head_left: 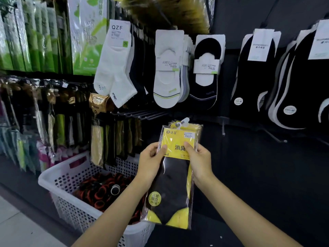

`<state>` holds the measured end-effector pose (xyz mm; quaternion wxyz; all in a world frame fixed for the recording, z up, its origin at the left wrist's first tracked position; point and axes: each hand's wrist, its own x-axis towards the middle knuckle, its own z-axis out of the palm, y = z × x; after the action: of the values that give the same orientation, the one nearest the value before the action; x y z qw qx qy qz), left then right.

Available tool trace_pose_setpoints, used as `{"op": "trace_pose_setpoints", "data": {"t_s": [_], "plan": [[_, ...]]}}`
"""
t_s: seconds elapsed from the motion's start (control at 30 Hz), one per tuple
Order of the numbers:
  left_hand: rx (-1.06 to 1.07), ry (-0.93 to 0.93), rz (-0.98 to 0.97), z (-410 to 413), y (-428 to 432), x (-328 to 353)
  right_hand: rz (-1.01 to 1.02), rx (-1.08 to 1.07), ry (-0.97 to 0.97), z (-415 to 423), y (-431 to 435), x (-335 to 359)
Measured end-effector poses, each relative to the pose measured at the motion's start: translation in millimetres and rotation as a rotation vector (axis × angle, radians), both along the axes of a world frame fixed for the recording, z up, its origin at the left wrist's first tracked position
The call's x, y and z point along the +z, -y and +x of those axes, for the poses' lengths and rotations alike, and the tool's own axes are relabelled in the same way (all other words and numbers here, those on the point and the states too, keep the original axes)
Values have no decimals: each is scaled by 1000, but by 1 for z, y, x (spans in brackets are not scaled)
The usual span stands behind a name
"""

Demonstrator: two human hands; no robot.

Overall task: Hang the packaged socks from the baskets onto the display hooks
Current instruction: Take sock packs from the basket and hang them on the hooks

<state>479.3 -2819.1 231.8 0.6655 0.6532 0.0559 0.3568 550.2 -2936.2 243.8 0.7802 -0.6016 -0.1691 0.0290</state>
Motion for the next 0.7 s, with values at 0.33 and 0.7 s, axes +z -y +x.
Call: {"op": "trace_pose_setpoints", "data": {"t_s": [0.33,0.7], "plan": [[111,-198,-159,69,-15,-4,-45,-34,-167,42,-8,-10],[74,-379,144,23,-9,-67,-262,-58,-126,11,52,-60]]}}
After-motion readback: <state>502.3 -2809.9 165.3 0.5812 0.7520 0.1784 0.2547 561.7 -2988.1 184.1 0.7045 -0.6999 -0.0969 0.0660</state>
